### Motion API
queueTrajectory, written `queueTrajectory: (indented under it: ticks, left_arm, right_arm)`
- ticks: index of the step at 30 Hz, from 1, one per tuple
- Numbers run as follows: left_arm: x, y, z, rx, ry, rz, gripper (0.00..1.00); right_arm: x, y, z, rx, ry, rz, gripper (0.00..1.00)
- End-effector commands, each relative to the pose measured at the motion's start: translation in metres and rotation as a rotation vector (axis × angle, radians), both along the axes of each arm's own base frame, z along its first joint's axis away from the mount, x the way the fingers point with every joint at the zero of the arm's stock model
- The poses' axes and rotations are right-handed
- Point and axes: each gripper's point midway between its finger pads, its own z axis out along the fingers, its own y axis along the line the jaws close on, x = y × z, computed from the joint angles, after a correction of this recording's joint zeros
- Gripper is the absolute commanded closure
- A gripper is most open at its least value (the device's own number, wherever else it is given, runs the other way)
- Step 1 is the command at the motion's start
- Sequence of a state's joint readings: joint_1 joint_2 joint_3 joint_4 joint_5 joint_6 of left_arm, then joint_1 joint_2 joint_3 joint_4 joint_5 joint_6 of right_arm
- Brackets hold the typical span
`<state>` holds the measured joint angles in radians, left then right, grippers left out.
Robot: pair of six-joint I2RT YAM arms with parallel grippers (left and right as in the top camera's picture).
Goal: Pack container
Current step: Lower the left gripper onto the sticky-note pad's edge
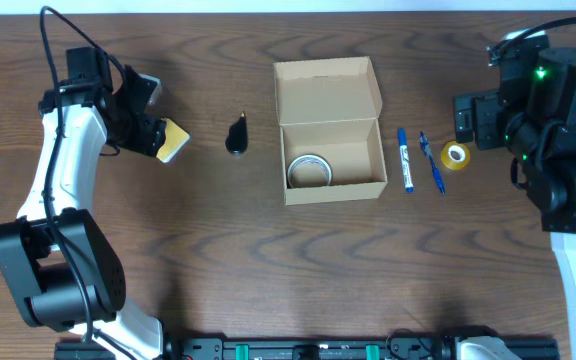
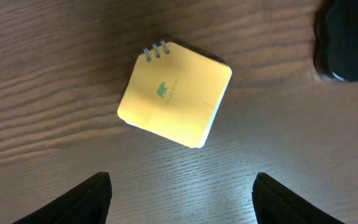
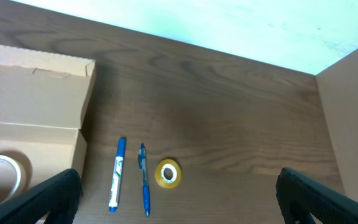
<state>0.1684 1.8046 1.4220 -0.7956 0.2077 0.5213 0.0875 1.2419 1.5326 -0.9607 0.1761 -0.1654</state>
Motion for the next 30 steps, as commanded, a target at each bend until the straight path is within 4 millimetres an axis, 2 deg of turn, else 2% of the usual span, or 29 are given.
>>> queueTrajectory:
  ticks: [1, 7, 17, 26, 30]
  left_arm:
    - [0.003, 0.003, -0.003, -0.006, 0.0, 0.048, 0.25]
    - [0.004, 0.002, -0.021, -0.006, 0.036, 0.015, 0.17]
    - [0.002, -0.002, -0.057, -0.021, 0.115, -0.083, 0.21]
    - [0.027, 0.005, -0.05, 0.006, 0.126, -0.124, 0.18]
    - [0.034, 0.005, -0.051, -0.002, 0.148, -0.158, 0.12]
  right_arm:
    - [0.0, 0.006, 0.007, 0.001, -0.017, 0.013, 0.01]
    - [0.0, 0.006, 0.007, 0.001, -0.017, 0.014, 0.01]
    - [0.001, 0.006, 0.008, 0.002, -0.02, 0.014, 0.01]
    - [-0.002, 0.006, 0.004, 0.0, 0.001, 0.013, 0.01]
    - [-0.003, 0.006, 0.003, -0.001, 0.004, 0.013, 0.01]
